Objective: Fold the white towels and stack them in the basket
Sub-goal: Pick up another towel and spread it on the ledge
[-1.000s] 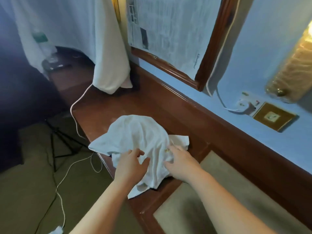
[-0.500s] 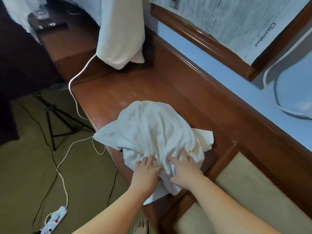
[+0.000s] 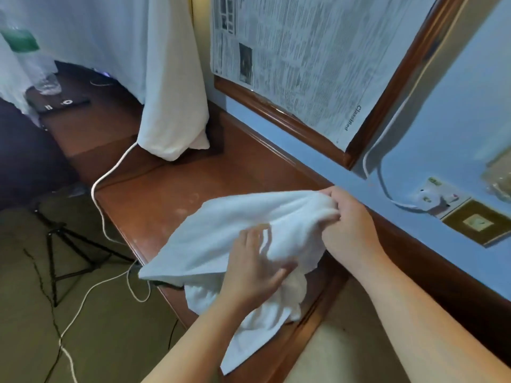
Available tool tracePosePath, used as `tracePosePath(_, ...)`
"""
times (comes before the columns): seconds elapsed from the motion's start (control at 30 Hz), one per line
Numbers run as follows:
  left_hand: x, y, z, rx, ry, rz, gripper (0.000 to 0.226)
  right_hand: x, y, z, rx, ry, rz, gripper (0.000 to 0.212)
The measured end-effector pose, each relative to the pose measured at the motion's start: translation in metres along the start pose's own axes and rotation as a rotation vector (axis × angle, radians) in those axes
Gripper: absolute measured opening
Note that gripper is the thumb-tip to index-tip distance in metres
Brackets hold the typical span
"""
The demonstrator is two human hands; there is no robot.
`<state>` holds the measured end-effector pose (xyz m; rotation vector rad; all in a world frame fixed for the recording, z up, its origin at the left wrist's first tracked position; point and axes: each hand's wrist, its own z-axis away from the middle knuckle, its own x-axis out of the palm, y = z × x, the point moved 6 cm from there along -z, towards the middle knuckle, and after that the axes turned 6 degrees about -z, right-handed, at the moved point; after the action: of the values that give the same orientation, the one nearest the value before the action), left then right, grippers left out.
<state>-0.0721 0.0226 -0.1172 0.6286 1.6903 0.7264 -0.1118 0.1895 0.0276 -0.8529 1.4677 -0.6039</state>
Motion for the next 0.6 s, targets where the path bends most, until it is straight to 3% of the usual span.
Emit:
tracePosePath(0.1, -0.006, 0.028, -0.021, -0.035, 0.042, -0.017, 0.045, -0.073, -0.05, 0.0, -0.068, 0.167, -0.036, 0.032)
tracePosePath(0.23, -0.033, 0.097, -0.02, 0.059, 0.142, 0.054, 0.019, -0.164, -0.085, 0.027, -0.082, 0.368, -0.085, 0.039)
tracePosePath(0.4, -0.086, 0.227, -0.001, 0.255, 0.158, 0.225, 0.022, -0.277, -0.106, 0.1, -0.15, 0.574, 0.086, 0.02)
tracePosePath(0.43, -0.102, 0.253, 0.006, 0.312, 0.183, 0.256, 0.018, -0.296, -0.108, 0.115, -0.155, 0.58, 0.119, 0.018)
tracePosePath(0.53, -0.153, 0.345, 0.027, 0.441, 0.277, 0.272, 0.036, -0.354, -0.113, 0.166, -0.143, 0.569, 0.207, 0.013)
tracePosePath(0.6, -0.176, 0.407, 0.043, 0.522, 0.322, 0.27, 0.045, -0.385, -0.121, 0.201, -0.124, 0.531, 0.253, 0.023)
